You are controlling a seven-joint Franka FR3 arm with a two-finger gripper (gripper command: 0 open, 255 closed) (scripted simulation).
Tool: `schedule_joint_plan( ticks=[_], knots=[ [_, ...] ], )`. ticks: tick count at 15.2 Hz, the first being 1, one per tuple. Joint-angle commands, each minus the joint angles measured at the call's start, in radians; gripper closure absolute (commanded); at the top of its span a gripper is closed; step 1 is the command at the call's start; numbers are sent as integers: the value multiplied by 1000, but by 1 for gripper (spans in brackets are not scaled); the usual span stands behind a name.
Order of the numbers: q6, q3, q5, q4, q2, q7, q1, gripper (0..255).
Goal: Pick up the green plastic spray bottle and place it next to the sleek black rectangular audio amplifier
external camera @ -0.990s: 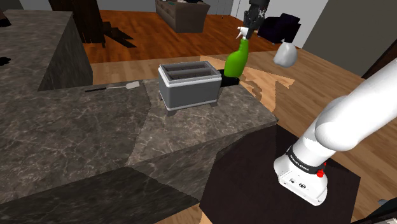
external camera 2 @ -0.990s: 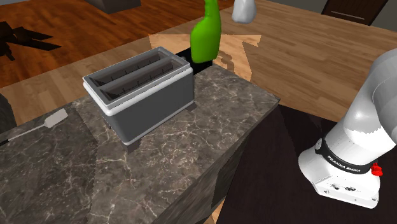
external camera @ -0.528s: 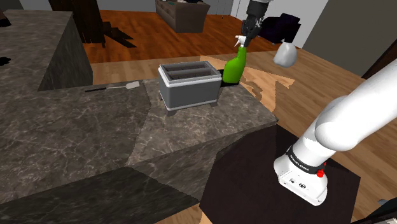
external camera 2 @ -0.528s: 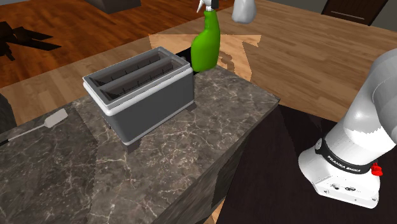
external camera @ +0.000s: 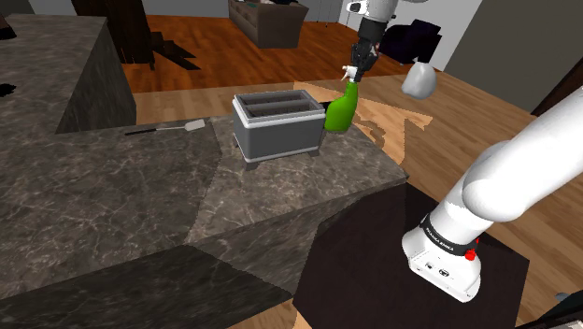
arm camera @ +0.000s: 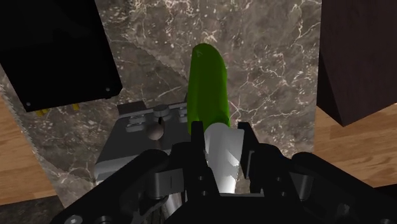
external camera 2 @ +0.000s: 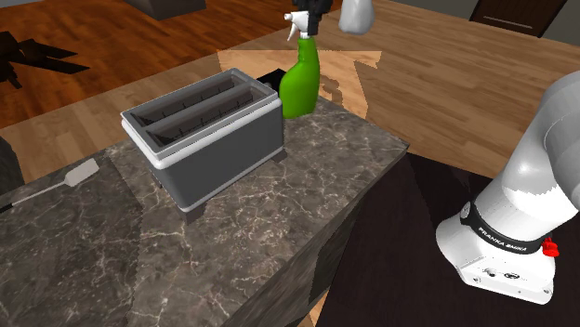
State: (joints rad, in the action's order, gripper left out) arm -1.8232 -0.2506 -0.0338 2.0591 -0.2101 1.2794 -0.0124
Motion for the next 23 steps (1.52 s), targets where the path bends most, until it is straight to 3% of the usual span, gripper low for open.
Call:
schedule_joint_plan(
  ticks=[1,16,23],
  knots=[
    [-28,0,-1,25,2,1,0,255],
    [-226,-8,-15,177,51,25,0,255],
    [-226,-8,-15,177,51,25,0,255]
  ],
)
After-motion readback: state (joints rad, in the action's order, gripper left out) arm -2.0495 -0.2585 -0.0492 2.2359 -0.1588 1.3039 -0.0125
